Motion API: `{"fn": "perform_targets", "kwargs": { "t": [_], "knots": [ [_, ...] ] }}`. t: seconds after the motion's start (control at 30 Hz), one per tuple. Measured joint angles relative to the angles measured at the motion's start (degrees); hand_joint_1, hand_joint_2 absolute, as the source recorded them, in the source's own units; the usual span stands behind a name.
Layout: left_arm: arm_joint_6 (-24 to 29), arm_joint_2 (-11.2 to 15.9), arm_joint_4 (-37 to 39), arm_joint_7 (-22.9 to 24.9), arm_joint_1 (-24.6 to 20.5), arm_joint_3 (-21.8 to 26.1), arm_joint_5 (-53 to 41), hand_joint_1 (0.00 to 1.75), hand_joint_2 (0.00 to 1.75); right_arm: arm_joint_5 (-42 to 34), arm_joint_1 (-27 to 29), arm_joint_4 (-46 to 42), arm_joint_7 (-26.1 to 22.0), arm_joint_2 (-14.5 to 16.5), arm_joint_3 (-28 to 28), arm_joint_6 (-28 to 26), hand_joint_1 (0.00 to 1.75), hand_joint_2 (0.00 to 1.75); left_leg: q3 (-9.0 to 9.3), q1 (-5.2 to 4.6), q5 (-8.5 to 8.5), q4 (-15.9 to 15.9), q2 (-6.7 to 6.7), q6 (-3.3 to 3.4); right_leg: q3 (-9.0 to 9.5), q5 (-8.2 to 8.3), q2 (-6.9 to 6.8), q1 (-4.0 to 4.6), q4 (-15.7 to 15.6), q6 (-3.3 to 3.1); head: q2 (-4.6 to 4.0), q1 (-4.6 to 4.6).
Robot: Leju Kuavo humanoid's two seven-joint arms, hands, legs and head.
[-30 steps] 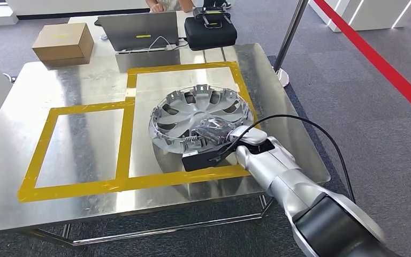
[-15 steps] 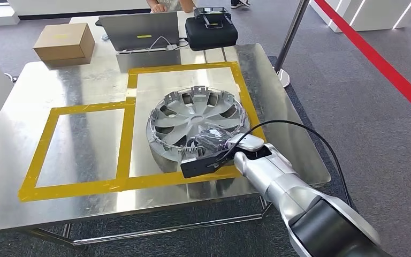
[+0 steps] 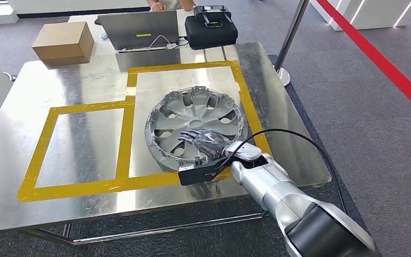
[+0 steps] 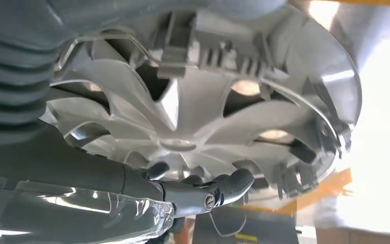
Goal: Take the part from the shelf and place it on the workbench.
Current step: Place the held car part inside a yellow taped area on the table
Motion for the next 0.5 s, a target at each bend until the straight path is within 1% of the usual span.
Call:
{"fn": "perform_targets", "kwargs": {
  "t": [0.13, 0.27, 0.33, 0.4, 0.5],
  "knots": [
    [-0.08, -0.03, 0.00, -0.79, -0.04, -0.01, -0.15, 0.00, 0.00, -3.11, 0.06, -0.03, -1.88, 0.68, -1.99, -4.34, 0.00, 0.00, -0.01, 0.00, 0.00, 0.00, -0.01, 0.00, -0.02, 0.00, -0.01, 0.00, 0.00, 0.00, 0.00, -0.01],
    [-0.62, -0.08, 0.00, -3.33, -0.25, 0.02, 0.97, 0.00, 0.00, -9.36, 0.77, -1.99, -6.45, -0.09, -6.76, -12.96, 0.00, 0.00, -0.02, 0.01, 0.00, 0.00, -0.03, 0.00, -0.03, 0.00, -0.02, -0.01, -0.01, 0.00, 0.00, -0.01],
    [-1.21, -0.08, 0.00, -4.54, -0.32, 0.05, 1.54, 0.00, 0.00, -11.39, 1.82, -4.77, -8.54, -1.56, -9.69, -16.90, 0.00, 0.00, -0.03, 0.00, 0.00, 0.00, -0.06, 0.00, -0.01, 0.00, -0.04, -0.02, -0.04, 0.00, 0.00, -0.01],
    [-1.74, -0.09, 0.01, -5.69, -0.33, 0.09, 2.02, 0.00, 0.00, -11.97, 3.92, -9.36, -9.60, -3.77, -12.54, -19.60, 0.00, 0.00, -0.03, 0.00, 0.00, 0.01, -0.12, 0.01, 0.02, 0.00, -0.08, -0.02, -0.09, 0.00, 0.00, -0.01],
    [-2.13, -0.10, 0.02, -7.51, -0.31, 0.35, 2.80, 0.00, 0.00, -11.74, 9.19, -20.44, -9.49, -8.19, -16.90, -22.13, 0.00, 0.00, -0.05, 0.00, -0.01, 0.02, -0.33, 0.02, 0.07, 0.00, -0.25, -0.03, -0.18, 0.01, 0.00, -0.01]
  ]
}}
